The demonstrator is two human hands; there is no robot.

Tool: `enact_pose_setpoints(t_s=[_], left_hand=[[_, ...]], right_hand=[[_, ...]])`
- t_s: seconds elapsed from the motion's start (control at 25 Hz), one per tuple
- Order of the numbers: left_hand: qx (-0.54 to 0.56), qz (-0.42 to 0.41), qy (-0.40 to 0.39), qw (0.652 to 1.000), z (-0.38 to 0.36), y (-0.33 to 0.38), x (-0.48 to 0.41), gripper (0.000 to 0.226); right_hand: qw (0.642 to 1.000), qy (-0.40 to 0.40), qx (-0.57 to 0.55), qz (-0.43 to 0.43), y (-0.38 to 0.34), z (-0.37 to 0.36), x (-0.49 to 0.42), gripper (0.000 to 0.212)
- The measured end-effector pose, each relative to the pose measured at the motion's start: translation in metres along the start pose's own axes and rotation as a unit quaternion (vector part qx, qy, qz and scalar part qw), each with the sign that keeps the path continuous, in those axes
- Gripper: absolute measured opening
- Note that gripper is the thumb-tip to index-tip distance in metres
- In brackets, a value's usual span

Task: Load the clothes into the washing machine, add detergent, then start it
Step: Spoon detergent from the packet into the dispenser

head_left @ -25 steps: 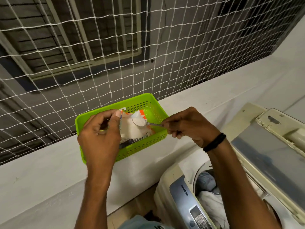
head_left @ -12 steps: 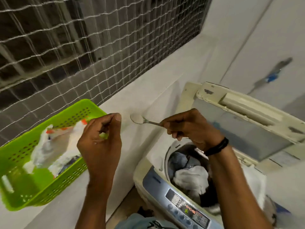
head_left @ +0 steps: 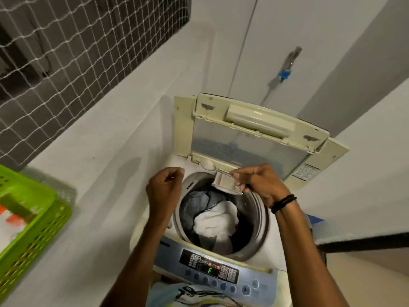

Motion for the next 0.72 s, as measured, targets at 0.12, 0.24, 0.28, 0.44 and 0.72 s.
enact_pose_setpoints(t_s=[0.12, 0.24, 0.28, 0.44, 0.72], left_hand=[[0.02, 0.115, -0.088, 0.989, -0.053, -0.044, -0.026, 0.018], [0.111, 0.29, -0.146, 0.939, -0.104, -0.081, -0.047, 0.023], [0.136, 0.336, -0.163, 0.918, -0.12, -0.092, -0.054, 0.027], [0.225, 0.42, -0.206, 0.854, -0.169, -0.138, -0.075, 0.041], [0.252, 0.452, -0.113, 0.849, -0.209, -0.159, -0.093, 0.027]], right_hand=[[0.998, 0.054, -0.008, -0.041, 0.04, 0.033, -0.014, 0.012], [0.992, 0.102, -0.027, -0.07, 0.079, 0.055, -0.031, 0.012], [0.99, 0.112, -0.039, -0.077, 0.093, 0.061, -0.039, 0.012], [0.982, 0.133, -0.06, -0.117, 0.142, 0.069, -0.064, 0.014], [0.934, 0.171, 0.295, -0.104, 0.179, 0.051, -0.088, 0.015]])
Point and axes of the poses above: each hand's wrist, its own x-axis away from the middle knuckle, its own z-axis out of the back of the hand, y = z × x, the point moved 2 cm from there along -x, towards the middle knuckle, and after that the axes turned 15 degrees about -y, right-handed, at the moved point
